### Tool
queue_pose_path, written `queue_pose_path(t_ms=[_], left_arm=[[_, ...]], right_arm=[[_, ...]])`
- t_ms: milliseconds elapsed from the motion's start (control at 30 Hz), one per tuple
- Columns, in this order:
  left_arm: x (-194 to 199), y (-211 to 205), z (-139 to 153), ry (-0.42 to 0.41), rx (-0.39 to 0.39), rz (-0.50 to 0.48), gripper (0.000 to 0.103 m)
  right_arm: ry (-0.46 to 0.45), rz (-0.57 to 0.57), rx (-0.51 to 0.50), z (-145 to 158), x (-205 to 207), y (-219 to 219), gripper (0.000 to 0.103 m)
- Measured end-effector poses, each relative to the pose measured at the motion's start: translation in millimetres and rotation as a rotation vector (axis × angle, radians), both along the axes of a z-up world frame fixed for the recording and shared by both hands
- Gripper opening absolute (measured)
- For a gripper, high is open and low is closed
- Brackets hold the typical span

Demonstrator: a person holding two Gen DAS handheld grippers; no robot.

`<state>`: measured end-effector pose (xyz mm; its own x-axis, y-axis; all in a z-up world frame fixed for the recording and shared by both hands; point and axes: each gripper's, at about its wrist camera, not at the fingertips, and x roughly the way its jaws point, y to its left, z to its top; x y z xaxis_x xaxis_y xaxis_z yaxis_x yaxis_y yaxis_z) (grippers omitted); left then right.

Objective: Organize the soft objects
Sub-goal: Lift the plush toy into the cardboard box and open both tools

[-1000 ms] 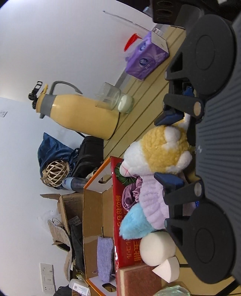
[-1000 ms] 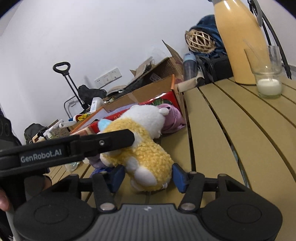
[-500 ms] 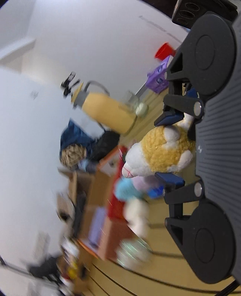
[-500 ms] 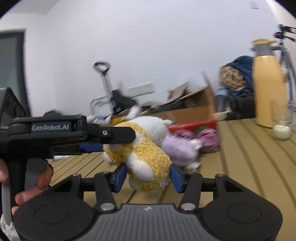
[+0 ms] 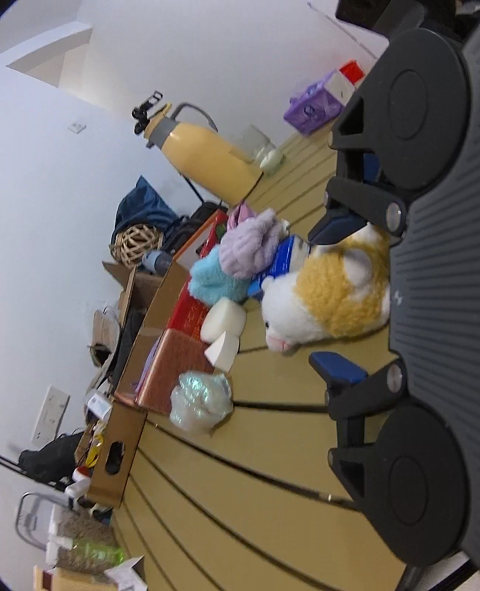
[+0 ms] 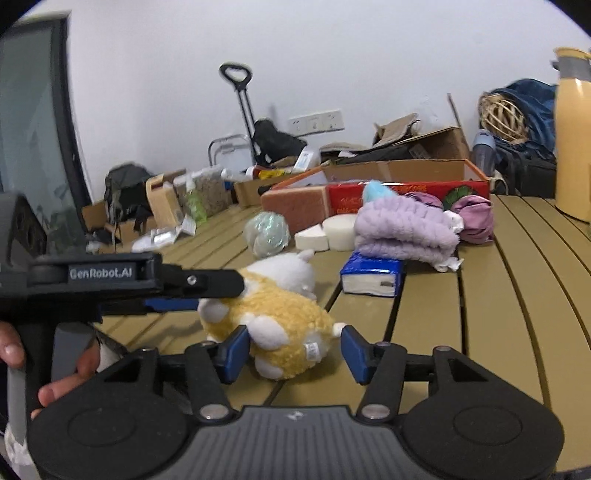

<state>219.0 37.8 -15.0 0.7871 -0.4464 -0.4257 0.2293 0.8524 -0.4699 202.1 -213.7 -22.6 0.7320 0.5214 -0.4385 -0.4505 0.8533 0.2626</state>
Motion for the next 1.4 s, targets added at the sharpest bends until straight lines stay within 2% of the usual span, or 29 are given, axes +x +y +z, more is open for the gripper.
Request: queue_pose_path(t_ms=[100, 167, 300, 433, 533, 667, 767, 900, 1033, 1133, 1167, 1233, 1333, 1400], left_arm=[[7.5, -4.4, -5.8, 0.039, -0.029, -0.028, 0.053], [6.8, -4.9, -6.4, 0.036, -0.035, -0.023, 0.051], [0.0, -4.0, -0.2, 0.005, -0.023, -0.005, 0.049], [4.9, -1.9, 17.6, -0.041, -0.030, 0.018, 0.048], [29.5, 1.5, 50.5, -0.123, -0.044, 0.016, 0.048], [97.5, 7.1, 94.5, -0.205, -0.040, 0.015, 0.048], [159.5, 11.5, 111.2, -0.195, -0.029, 0.036, 0.047], [231.2, 12.1, 105.0, -0.106, 0.015, 0.086, 0.047], [279.3, 12.5, 79.4, -0.004, 0.100, 0.116, 0.048], [287.1, 20.9, 62.2, 0.060, 0.129, 0.089, 0.055], [281.4, 23.3, 60.1, 0.047, 0.131, 0.071, 0.058], [266.2, 26.4, 59.5, 0.005, 0.160, 0.058, 0.071], [249.1, 29.7, 69.2, -0.033, 0.196, 0.062, 0.072], [238.6, 33.4, 82.2, -0.050, 0.228, 0.088, 0.073]], right_arm=[[0.048, -0.002, 0.092, -3.0, 11.8, -11.1, 0.055], [0.081, 0.002, 0.148, -7.5, 21.6, -13.6, 0.056], [0.107, 0.011, 0.199, -13.1, 32.7, -14.8, 0.047], [0.099, 0.024, 0.257, -9.1, 41.0, -14.8, 0.045], [0.041, 0.006, 0.308, 14.9, 55.9, -14.1, 0.044], [-0.047, 0.011, 0.287, 60.8, 110.5, -7.1, 0.044], [-0.065, 0.005, 0.243, 85.9, 173.8, 3.4, 0.044], [0.039, -0.014, 0.234, 92.2, 261.4, 19.7, 0.044], [0.134, -0.037, 0.182, 74.3, 316.7, 44.7, 0.044], [0.219, -0.041, 0.139, 54.1, 339.1, 57.0, 0.044], [0.232, -0.041, 0.117, 48.1, 340.1, 59.8, 0.044], [0.247, -0.024, 0.100, 40.0, 339.7, 61.8, 0.043], [0.290, 0.016, 0.087, 38.1, 340.4, 65.2, 0.044], [0.272, 0.024, 0.069, 48.3, 332.7, 65.2, 0.044]])
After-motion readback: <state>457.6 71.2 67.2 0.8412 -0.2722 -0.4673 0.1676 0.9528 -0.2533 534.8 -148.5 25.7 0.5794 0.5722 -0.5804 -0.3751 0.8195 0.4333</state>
